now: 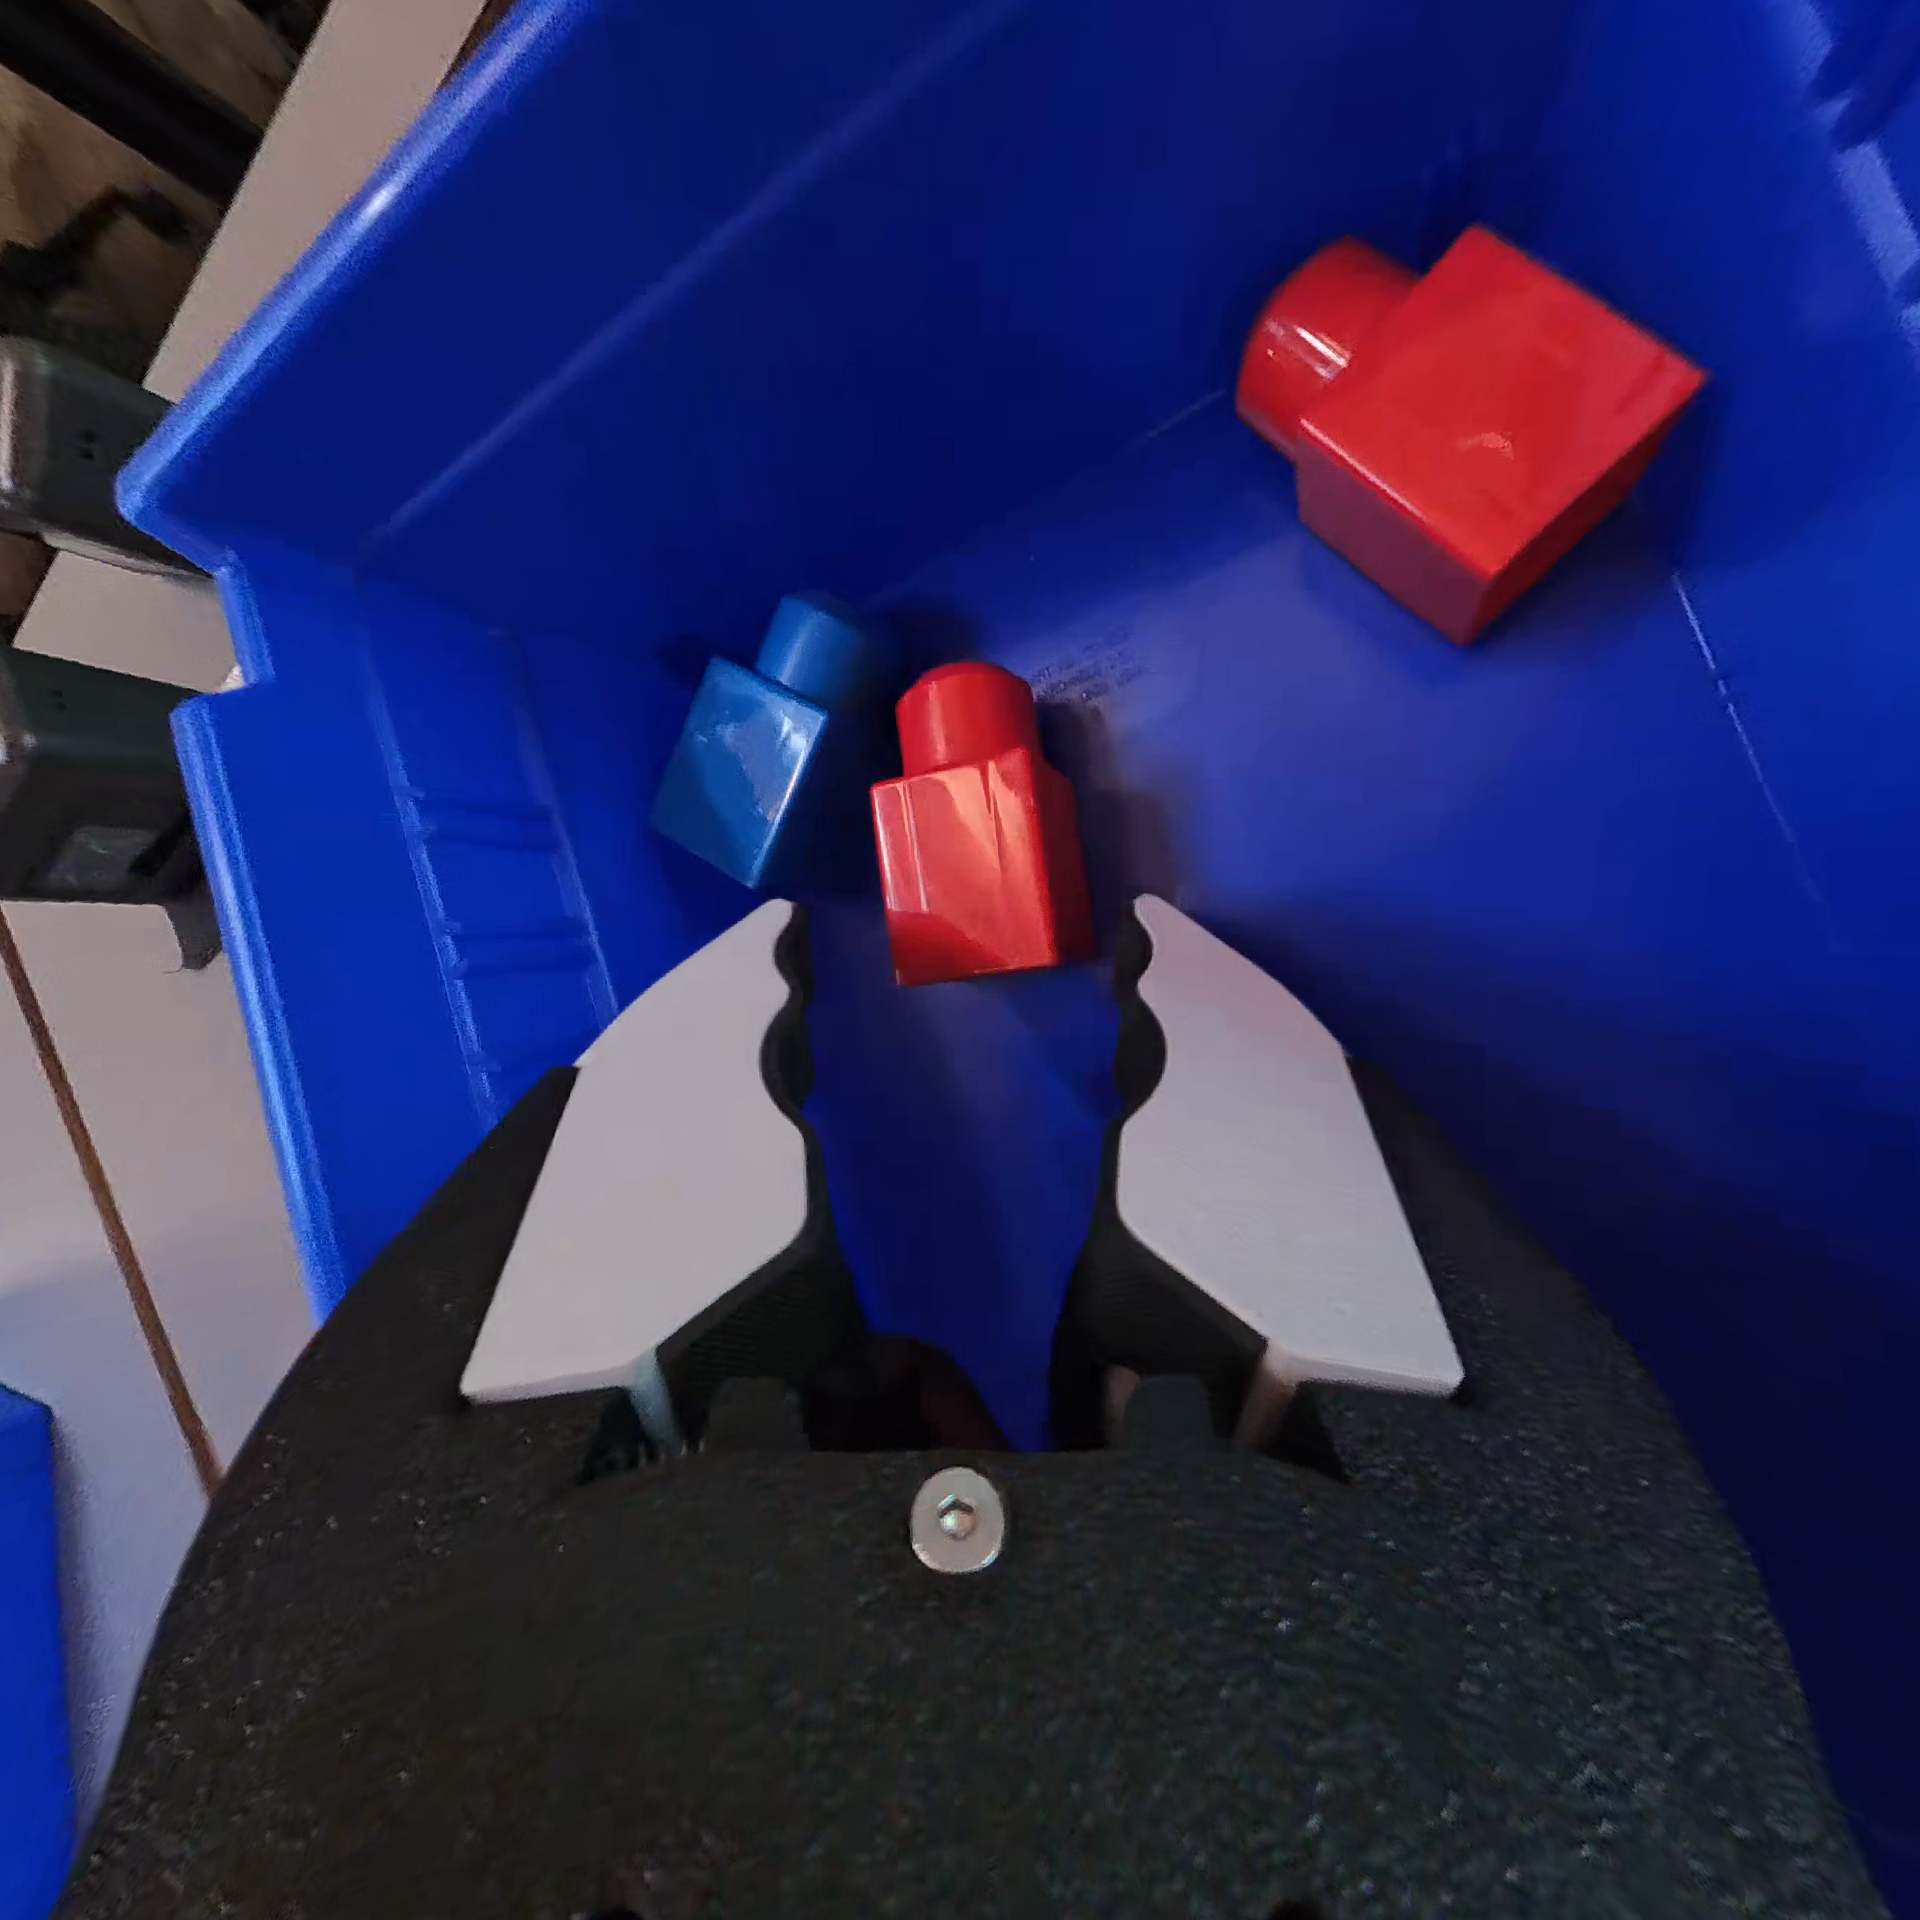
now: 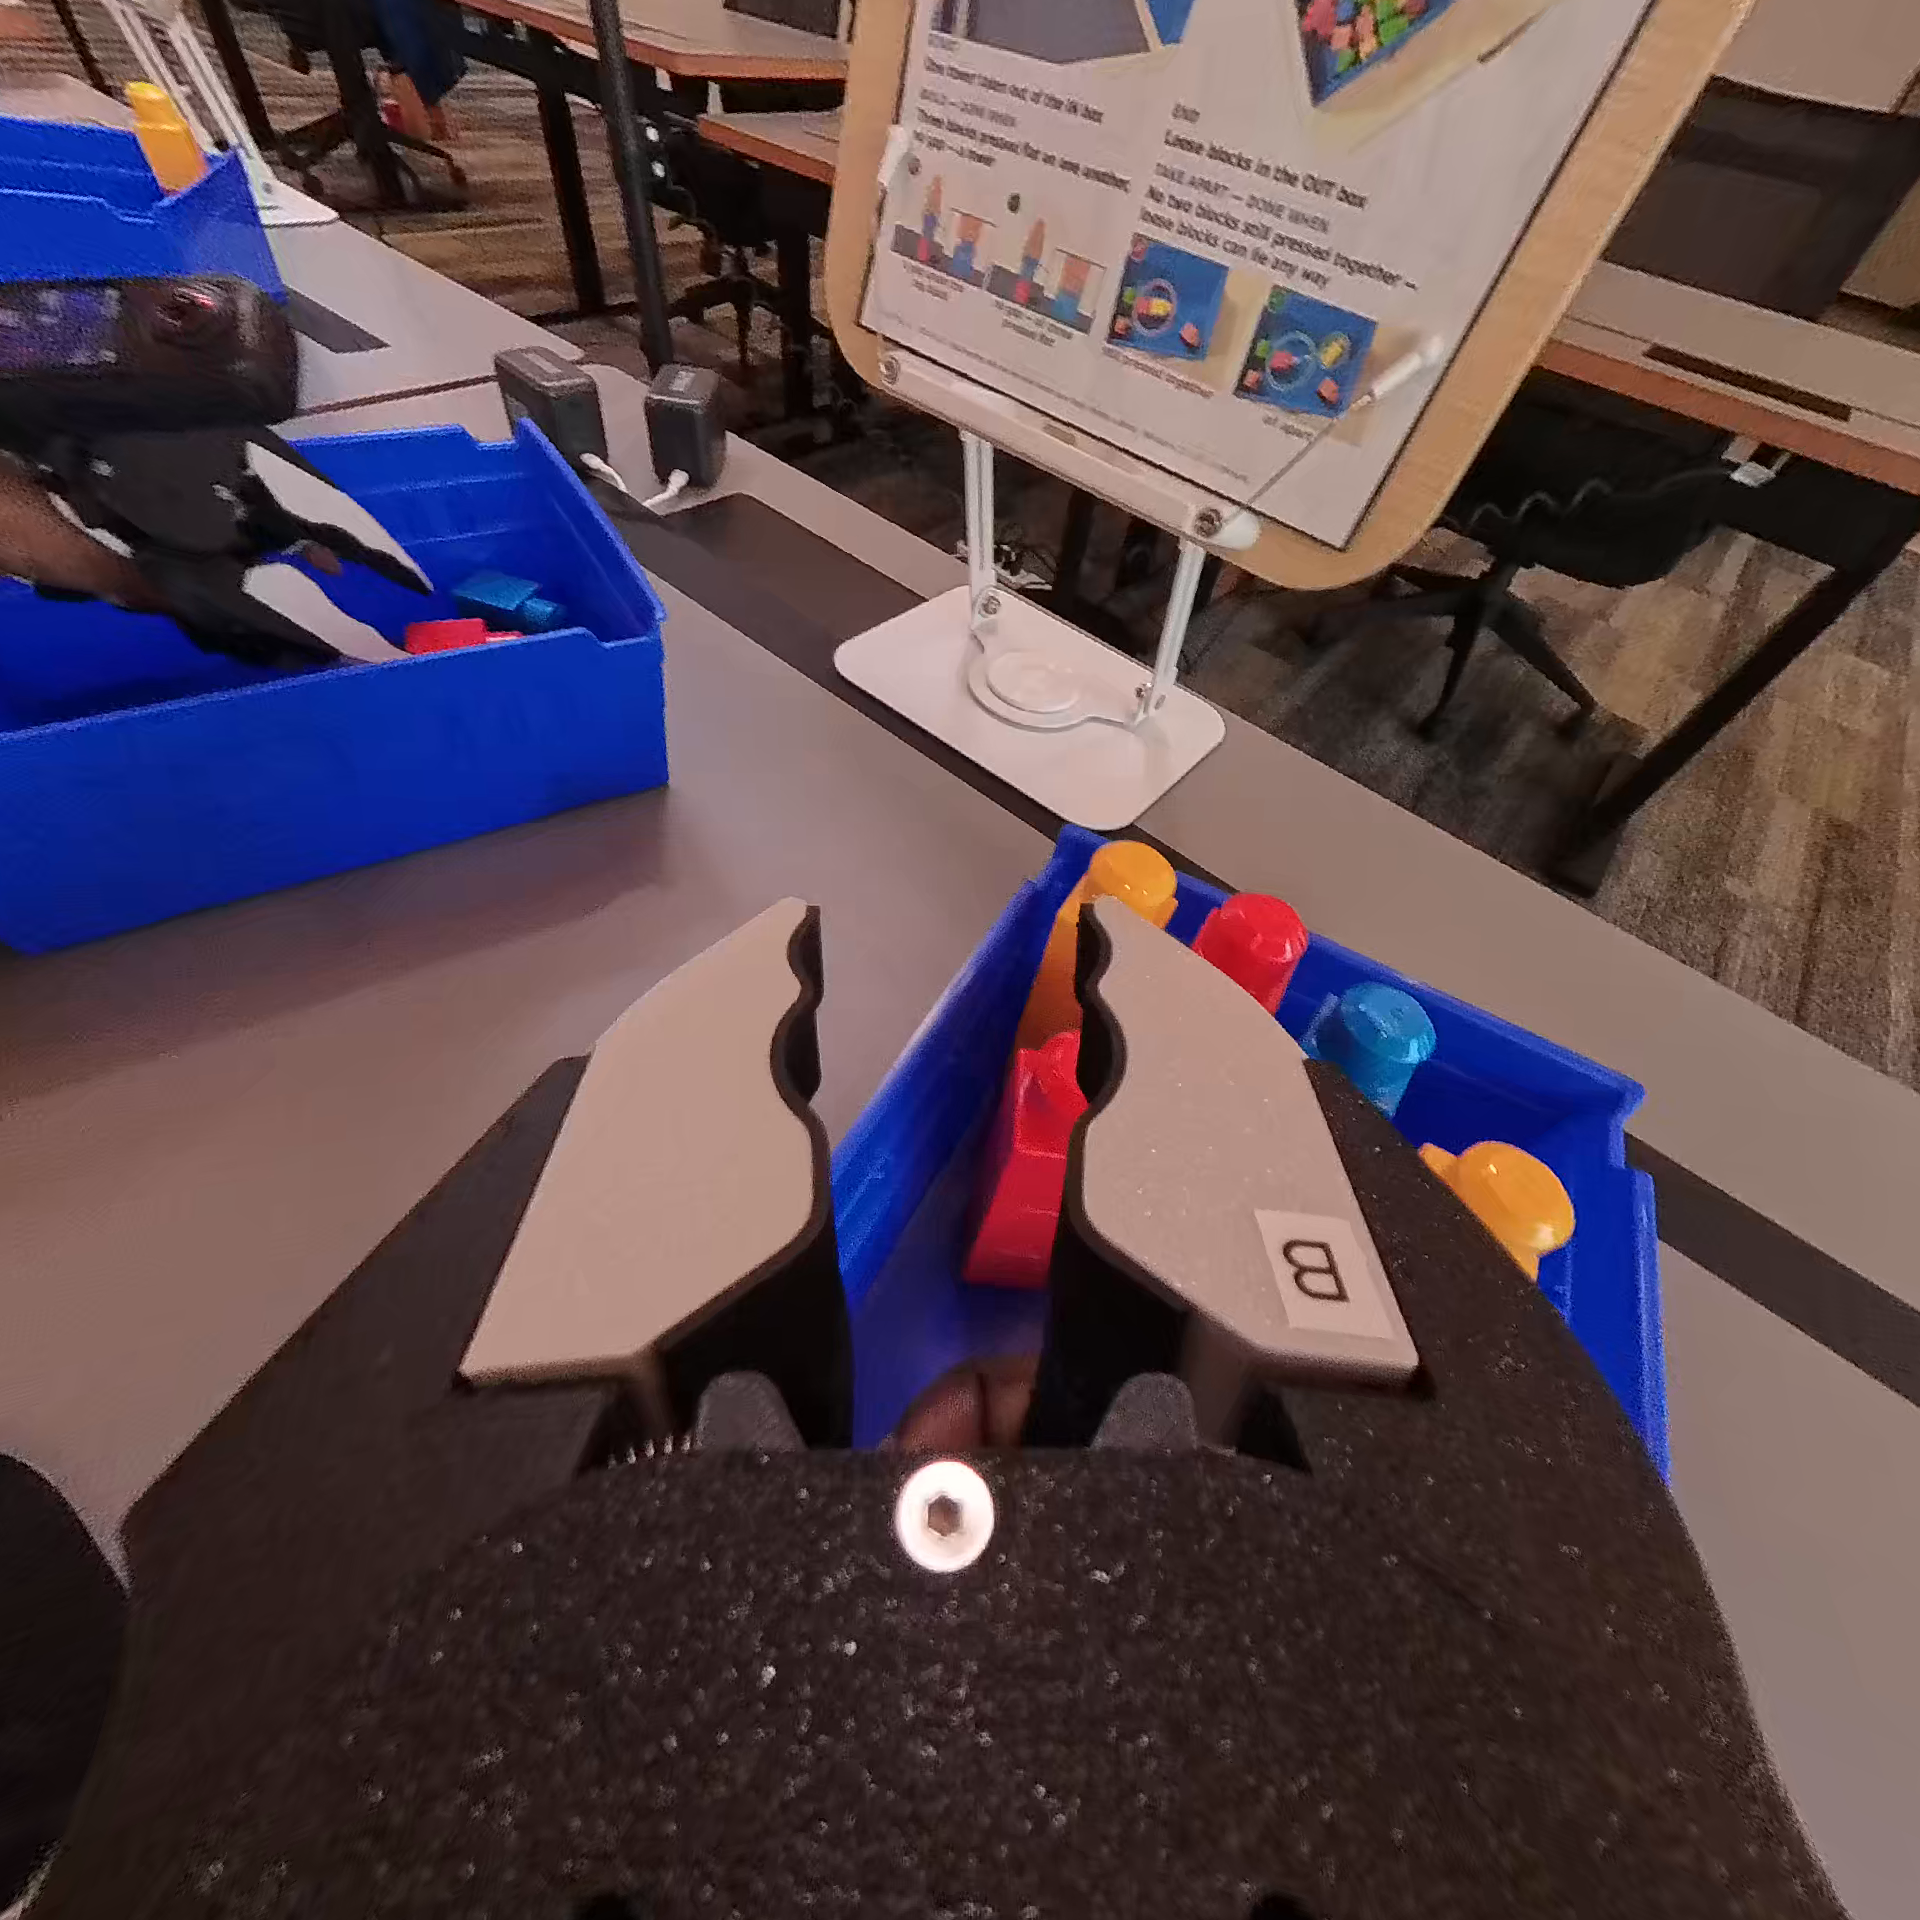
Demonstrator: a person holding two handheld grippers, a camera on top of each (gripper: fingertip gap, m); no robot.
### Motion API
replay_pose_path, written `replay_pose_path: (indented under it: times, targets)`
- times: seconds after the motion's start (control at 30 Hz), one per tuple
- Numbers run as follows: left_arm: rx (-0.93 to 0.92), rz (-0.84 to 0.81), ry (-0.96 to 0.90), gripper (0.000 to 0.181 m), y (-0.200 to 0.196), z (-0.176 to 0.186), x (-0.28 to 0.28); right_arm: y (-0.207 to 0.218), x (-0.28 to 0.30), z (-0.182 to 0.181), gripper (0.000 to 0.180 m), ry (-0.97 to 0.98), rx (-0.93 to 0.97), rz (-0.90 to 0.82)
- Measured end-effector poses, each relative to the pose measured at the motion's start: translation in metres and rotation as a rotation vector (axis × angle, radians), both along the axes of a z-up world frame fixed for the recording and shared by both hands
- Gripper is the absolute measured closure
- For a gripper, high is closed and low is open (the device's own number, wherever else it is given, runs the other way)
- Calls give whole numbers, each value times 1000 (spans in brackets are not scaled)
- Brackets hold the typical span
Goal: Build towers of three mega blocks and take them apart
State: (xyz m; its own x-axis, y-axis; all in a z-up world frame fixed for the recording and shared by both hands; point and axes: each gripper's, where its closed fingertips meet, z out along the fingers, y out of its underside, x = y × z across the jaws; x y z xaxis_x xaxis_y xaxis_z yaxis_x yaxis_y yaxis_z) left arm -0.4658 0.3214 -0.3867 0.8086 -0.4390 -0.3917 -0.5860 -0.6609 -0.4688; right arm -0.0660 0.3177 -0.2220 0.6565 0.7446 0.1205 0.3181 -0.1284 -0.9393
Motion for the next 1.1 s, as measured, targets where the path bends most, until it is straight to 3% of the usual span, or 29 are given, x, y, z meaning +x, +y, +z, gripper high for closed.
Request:
replay_pose_path:
  times: [0.03,0.1,0.2,0.3,0.4,0.5,0.57,0.77,0.83,0.87,1.0,1.1]
  targets:
    - [-8,20,-23,122,2,-5,1,-1,-4,2,134,1,7,14]
    - [-55,77,-74,138,3,-21,0,-5,-14,7,134,2,25,42]
    - [14,80,-149,141,7,-4,2,-13,-33,22,135,36,68,109]
    - [322,-80,-442,143,18,68,36,-29,-63,55,136,184,131,223]
    - [625,-431,-916,143,-16,174,93,-58,-100,92,138,398,175,411]
    - [707,-780,-1353,143,-76,252,131,-88,-140,112,134,553,161,612]
    - [705,-956,-1515,143,-106,277,147,-99,-165,117,131,616,142,683]
    - [595,-1092,-1479,143,-125,276,198,-120,-209,117,122,692,99,774]
    - [575,-1083,-1446,143,-122,271,208,-120,-213,117,144,700,111,766]
    - [567,-1076,-1426,143,-121,268,212,-121,-212,118,145,702,125,765]
    - [584,-991,-1291,134,-107,258,205,-112,-204,111,145,548,243,692]
    - [597,-876,-1166,122,-96,254,189,-101,-196,105,145,329,463,548]
